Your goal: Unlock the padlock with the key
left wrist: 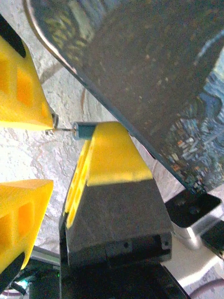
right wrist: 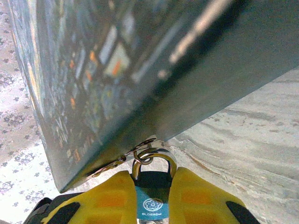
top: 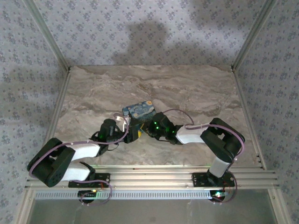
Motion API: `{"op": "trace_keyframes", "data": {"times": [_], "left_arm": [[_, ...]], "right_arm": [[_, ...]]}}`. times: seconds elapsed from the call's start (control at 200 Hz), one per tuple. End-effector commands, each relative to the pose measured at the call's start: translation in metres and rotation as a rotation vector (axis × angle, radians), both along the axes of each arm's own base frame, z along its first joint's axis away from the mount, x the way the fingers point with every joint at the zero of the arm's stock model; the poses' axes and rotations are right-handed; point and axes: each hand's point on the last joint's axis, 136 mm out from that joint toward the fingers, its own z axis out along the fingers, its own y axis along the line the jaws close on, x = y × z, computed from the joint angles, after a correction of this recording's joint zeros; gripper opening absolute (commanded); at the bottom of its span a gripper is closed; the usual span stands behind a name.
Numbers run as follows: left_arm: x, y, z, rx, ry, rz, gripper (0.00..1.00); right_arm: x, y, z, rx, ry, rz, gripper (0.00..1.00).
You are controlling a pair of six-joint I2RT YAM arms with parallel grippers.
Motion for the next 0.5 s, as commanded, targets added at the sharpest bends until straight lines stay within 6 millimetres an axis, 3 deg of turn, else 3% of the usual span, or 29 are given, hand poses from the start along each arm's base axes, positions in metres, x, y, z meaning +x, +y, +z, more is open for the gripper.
{"op": "trace_keyframes", "data": {"times": [0.0, 0.495], "left_arm": [[0.0002, 0.0054, -0.0079, 0.033, -0.015, 0.006, 0.34], [0.0062, -0.0039, -0.009, 0.012, -0.016, -0.016, 0.33]], "right_arm": [[0.003, 0.0111, 0.0172, 0.059, -0.019, 0.008, 0.0], [0.0026, 0.0128, 0.0176, 0.066, -0.014, 0.011, 0.0]]}}
